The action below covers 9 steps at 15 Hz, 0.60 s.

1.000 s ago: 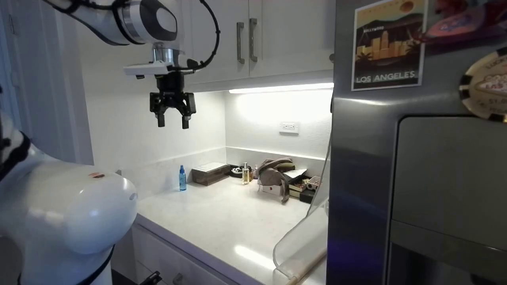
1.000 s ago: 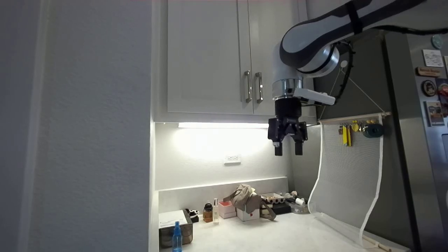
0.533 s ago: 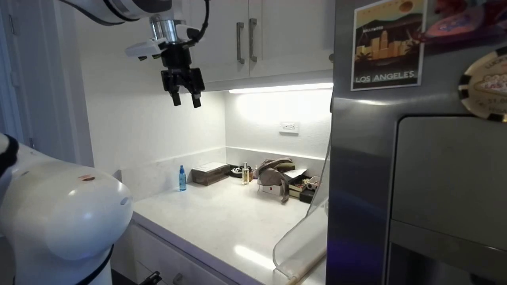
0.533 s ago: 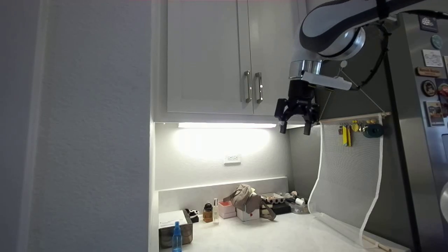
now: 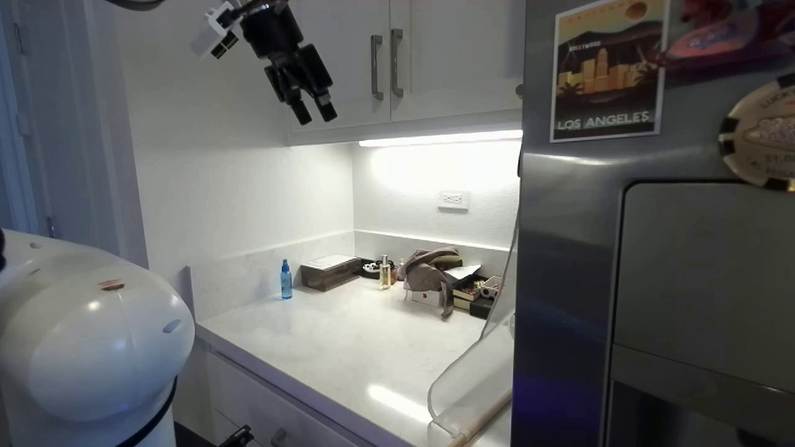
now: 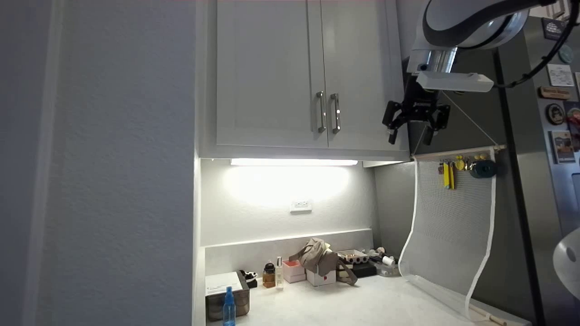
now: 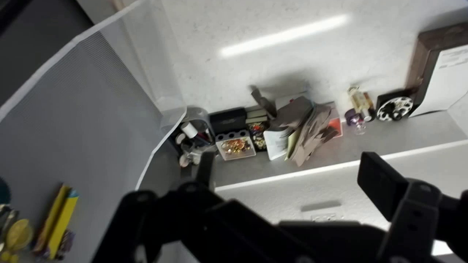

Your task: Take the net from the fridge and put it on the countertop

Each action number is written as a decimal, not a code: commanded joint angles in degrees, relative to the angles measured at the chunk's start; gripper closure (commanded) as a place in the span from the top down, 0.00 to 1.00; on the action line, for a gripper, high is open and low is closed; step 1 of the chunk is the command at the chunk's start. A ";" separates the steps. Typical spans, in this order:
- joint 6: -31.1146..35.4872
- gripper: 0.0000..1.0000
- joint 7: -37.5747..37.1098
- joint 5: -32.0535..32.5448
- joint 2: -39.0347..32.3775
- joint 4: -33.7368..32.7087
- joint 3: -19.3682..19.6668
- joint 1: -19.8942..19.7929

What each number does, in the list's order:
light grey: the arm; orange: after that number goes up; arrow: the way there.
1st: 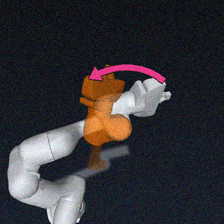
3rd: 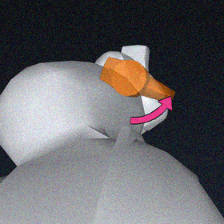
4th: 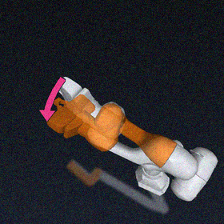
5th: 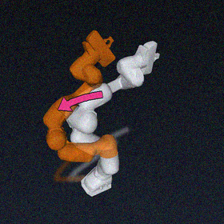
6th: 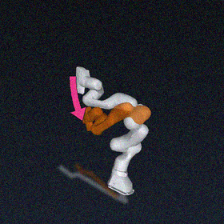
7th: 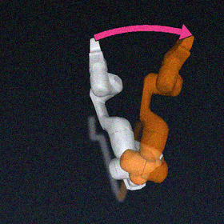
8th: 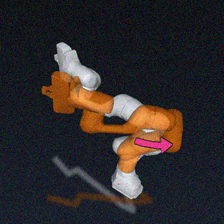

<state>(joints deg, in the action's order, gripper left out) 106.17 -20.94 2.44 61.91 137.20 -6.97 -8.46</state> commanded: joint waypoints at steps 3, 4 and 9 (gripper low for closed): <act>5.87 1.00 -1.07 7.79 4.84 0.62 2.60 -7.18; 7.36 1.00 -0.91 9.26 4.90 0.50 3.47 -8.31; 15.07 1.00 -0.23 16.61 2.86 -0.75 8.26 -13.86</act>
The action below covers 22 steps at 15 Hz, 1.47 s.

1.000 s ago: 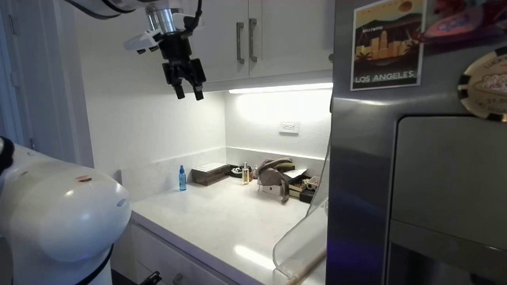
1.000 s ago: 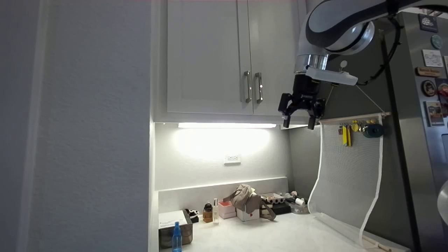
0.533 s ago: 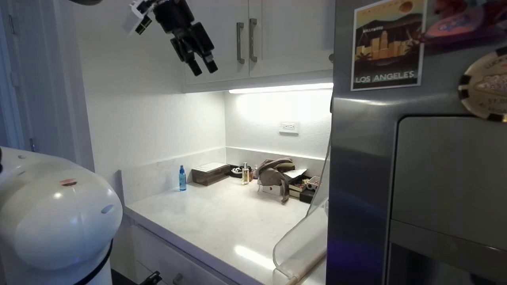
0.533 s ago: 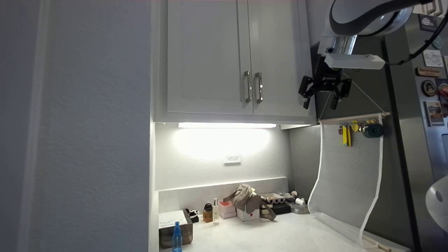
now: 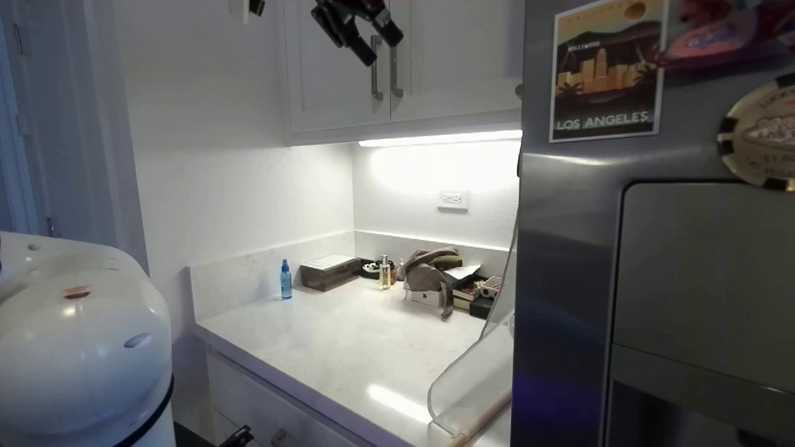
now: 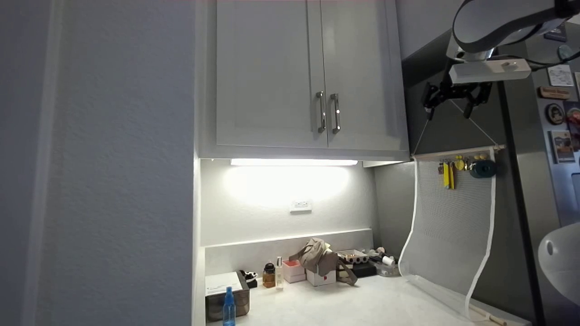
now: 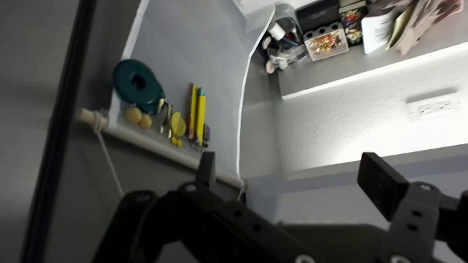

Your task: Take the net from the fridge and put it on the countertop

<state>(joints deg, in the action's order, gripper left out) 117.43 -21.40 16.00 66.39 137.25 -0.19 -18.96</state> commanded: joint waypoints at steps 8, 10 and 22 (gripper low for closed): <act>10.89 1.00 -0.81 10.46 -6.47 -2.18 4.51 -11.39; 12.62 1.00 -0.26 12.01 -7.61 -2.39 4.86 -12.89; 34.03 1.00 0.66 22.07 -14.97 -2.79 5.83 -21.13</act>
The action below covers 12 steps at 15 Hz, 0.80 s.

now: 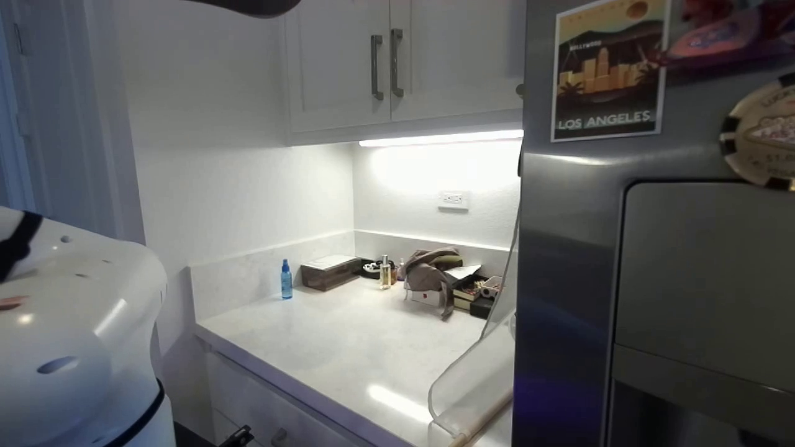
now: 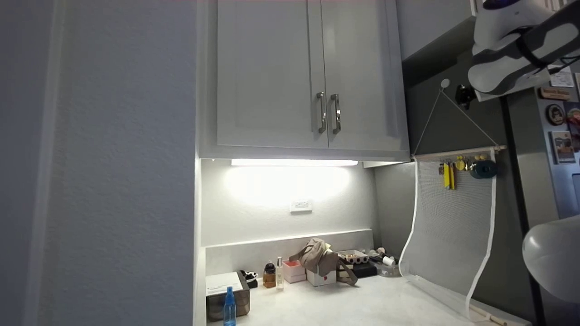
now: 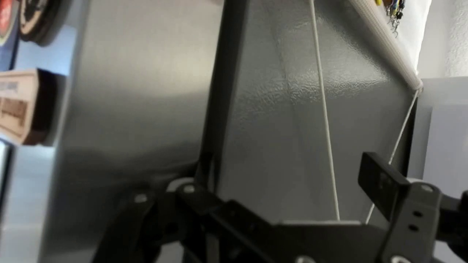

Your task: Take the net from the fridge and put it on the countertop

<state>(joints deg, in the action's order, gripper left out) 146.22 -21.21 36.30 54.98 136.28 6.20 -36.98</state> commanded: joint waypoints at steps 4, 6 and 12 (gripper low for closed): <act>7.10 1.00 0.24 2.21 -4.59 -1.36 -2.23 -5.14; 8.36 1.00 0.13 2.26 -4.99 -0.97 -3.31 -6.00; 10.73 1.00 0.05 3.49 -4.58 1.15 -6.49 -9.06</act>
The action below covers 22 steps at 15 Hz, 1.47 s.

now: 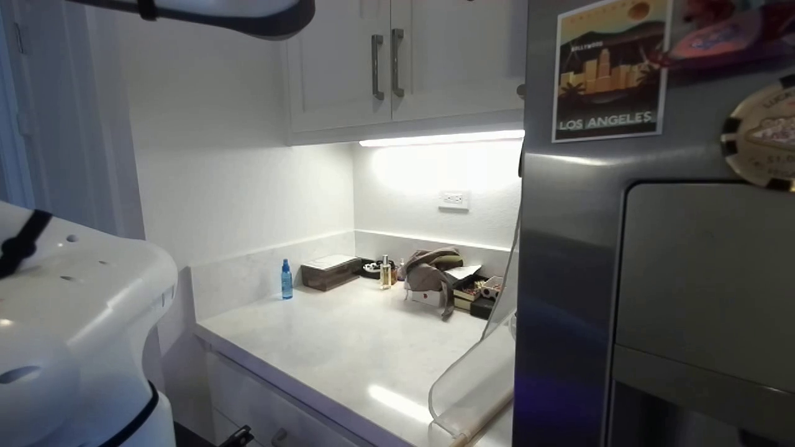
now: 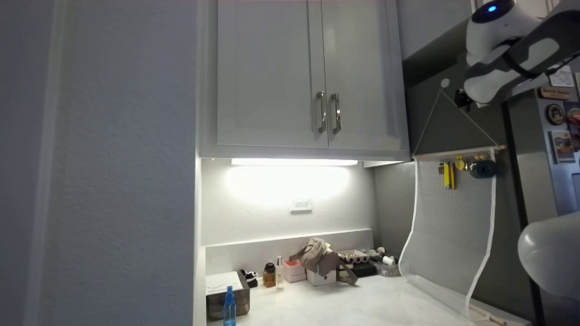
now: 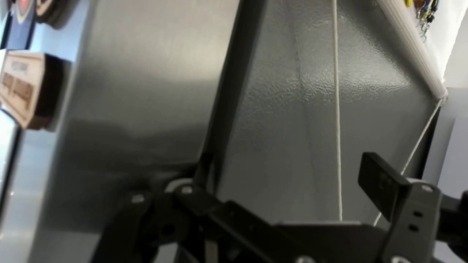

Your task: Take the net from the fridge and put it on the countertop

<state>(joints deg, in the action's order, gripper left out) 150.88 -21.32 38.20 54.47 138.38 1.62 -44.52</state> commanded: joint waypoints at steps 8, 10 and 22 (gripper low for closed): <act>8.02 1.00 -0.56 2.44 -5.23 -0.52 -5.80 -4.95; 7.54 1.00 0.43 1.44 -5.42 -0.39 -6.27 -3.85; -0.43 1.00 -1.57 -8.48 -3.31 -0.61 -10.48 -0.47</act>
<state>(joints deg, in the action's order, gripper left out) 150.09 -21.33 34.38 54.69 138.33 -3.78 -49.76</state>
